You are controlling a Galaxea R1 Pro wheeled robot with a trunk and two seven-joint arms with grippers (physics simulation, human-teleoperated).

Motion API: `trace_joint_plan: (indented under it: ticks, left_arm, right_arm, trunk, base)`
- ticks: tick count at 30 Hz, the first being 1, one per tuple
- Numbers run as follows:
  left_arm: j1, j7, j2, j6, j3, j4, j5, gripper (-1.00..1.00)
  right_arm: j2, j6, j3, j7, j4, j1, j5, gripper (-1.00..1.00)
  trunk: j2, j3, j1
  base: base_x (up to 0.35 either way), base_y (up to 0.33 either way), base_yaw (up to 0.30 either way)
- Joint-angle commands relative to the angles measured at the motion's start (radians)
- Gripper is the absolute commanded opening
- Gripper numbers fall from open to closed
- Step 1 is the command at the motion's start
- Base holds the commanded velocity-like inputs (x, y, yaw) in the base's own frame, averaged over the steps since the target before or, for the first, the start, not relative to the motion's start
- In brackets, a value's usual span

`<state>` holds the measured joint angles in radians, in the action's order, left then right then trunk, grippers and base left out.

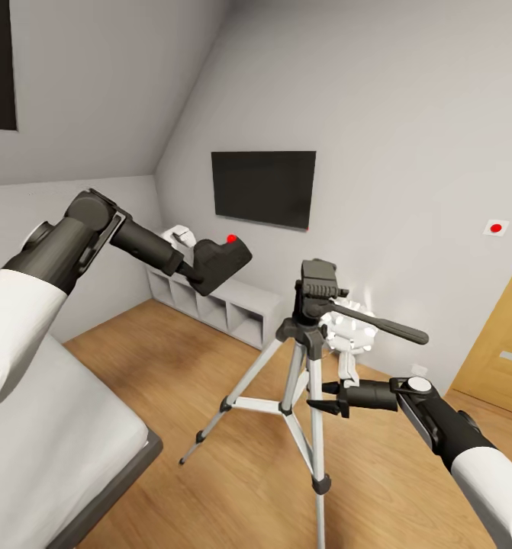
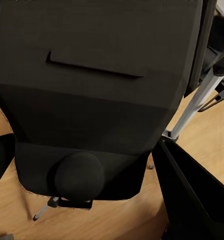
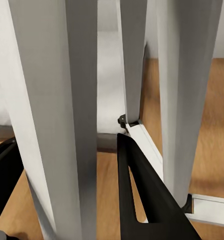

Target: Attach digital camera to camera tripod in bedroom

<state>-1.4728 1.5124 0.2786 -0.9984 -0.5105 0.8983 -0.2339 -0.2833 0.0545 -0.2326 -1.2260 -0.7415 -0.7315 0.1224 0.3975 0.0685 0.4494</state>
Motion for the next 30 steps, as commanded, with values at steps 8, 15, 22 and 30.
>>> trace_joint_plan:
  ticks: [8,15,22,30]
  left_arm:
    - [-0.001,0.011,-0.007,-0.012,0.021,0.0,-0.009,-1.0]
    - [-0.01,0.009,-0.002,-0.013,0.153,-0.03,-0.008,-1.0]
    - [-0.043,0.009,-0.004,-0.013,0.17,-0.034,-0.008,-1.0]
    - [-0.171,-0.102,-0.218,-0.014,0.19,-0.239,-0.014,-1.0]
  right_arm:
    - [0.0,0.005,-0.005,0.002,0.003,-0.002,0.009,-1.0]
    - [0.001,0.006,-0.006,0.002,0.004,-0.002,0.009,-1.0]
    - [0.007,0.009,-0.037,0.002,0.005,-0.002,0.009,-1.0]
    - [0.01,0.007,-0.055,0.005,0.006,-0.002,0.009,-1.0]
  trunk:
    - [0.003,0.002,0.001]
    - [0.003,0.002,0.001]
    - [0.003,0.002,0.001]
    - [0.003,0.002,0.001]
  base:
    - [0.0,0.0,0.0]
    - [0.0,0.0,0.0]
    - [0.0,0.0,0.0]
    - [0.0,0.0,0.0]
